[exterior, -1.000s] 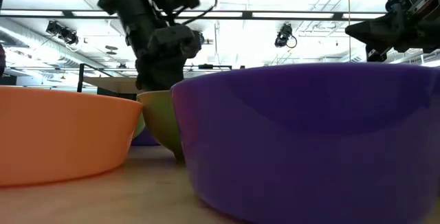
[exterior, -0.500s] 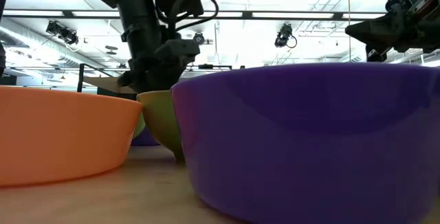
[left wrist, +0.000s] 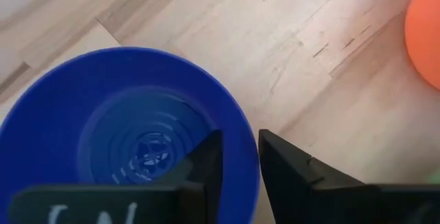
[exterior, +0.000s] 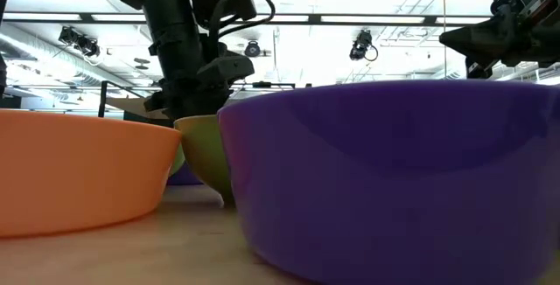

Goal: Pick & Place Mini bowls
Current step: Put the blue bowl on the shelf

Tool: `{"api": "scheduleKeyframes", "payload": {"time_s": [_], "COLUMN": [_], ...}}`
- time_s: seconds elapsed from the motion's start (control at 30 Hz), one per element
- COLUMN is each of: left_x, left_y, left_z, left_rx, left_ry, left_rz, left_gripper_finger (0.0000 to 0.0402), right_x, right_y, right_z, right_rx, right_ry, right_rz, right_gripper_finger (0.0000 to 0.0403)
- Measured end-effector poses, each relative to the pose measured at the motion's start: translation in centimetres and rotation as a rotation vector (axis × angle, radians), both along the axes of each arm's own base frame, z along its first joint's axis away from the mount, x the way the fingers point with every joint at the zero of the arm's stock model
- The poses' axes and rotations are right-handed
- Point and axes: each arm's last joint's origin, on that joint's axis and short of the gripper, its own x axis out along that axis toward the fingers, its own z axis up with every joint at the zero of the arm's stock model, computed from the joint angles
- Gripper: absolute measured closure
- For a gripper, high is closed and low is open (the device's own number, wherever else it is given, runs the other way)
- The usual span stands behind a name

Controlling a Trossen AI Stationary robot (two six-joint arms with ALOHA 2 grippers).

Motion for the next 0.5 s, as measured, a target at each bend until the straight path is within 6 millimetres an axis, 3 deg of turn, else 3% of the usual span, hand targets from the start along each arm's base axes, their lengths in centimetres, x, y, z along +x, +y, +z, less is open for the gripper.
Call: {"api": "scheduleKeyframes", "payload": {"time_s": [0.5], "left_x": [0.2], "left_y": [-0.1], "left_z": [-1.4], "left_rx": [-0.016], "left_ry": [0.068], "left_rz": [-0.029], "left_gripper_finger": [0.0335], "right_x": [0.0], "right_y": [0.0], "right_z": [-0.1], "right_rx": [-0.001], "right_ry": [0.008], "right_rz": [0.000], "right_gripper_finger": [0.0397]}}
